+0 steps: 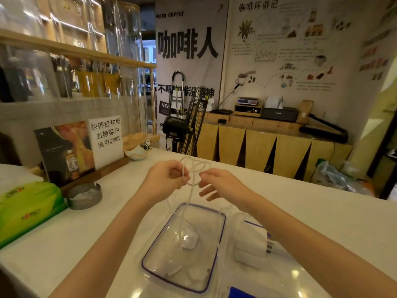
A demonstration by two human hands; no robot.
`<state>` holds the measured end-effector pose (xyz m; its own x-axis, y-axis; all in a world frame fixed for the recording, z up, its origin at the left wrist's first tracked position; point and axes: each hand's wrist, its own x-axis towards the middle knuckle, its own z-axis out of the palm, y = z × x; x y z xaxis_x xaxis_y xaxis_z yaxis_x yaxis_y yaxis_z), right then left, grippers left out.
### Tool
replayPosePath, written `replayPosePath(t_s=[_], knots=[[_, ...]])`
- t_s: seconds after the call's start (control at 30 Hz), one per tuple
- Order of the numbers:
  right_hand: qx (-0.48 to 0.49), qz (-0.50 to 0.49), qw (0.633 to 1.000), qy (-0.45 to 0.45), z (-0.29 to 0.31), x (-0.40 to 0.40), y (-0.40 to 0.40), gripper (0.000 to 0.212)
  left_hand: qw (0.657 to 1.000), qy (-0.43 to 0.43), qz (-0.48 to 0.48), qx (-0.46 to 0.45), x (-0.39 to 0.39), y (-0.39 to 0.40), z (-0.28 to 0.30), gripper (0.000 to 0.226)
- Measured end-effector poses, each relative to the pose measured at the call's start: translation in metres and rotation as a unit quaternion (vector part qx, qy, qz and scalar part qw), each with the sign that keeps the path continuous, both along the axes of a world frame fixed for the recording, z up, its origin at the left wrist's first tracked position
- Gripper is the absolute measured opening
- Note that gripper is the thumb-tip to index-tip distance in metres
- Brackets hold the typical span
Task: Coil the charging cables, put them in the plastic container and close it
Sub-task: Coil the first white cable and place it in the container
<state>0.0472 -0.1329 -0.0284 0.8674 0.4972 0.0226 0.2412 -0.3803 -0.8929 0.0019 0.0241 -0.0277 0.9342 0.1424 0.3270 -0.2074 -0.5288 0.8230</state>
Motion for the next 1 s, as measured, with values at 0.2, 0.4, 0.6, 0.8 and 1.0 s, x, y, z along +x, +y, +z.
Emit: replayPosePath(t_s=[0.2, 0.4, 0.6, 0.8, 1.0], knots=[[0.084, 0.018, 0.993, 0.079, 0.011, -0.009, -0.006, 0.014, 0.998, -0.027, -0.038, -0.030, -0.006, -0.012, 0.006, 0.012], [0.129, -0.025, 0.985, 0.109, 0.019, -0.021, -0.014, 0.010, 1.000, -0.020, 0.014, -0.001, -0.001, -0.011, -0.011, 0.012], [0.294, -0.066, 0.923, 0.238, 0.039, -0.019, -0.034, 0.016, 0.980, 0.026, 0.021, 0.194, -0.003, -0.001, -0.035, 0.017], [0.387, -0.061, 0.879, 0.270, 0.053, -0.024, -0.038, 0.011, 0.956, 0.151, -0.080, 0.240, -0.013, -0.003, -0.023, 0.036], [0.429, -0.074, 0.868, 0.238, 0.067, -0.018, -0.035, 0.012, 0.940, 0.127, -0.277, -0.155, -0.041, -0.021, 0.023, 0.040]])
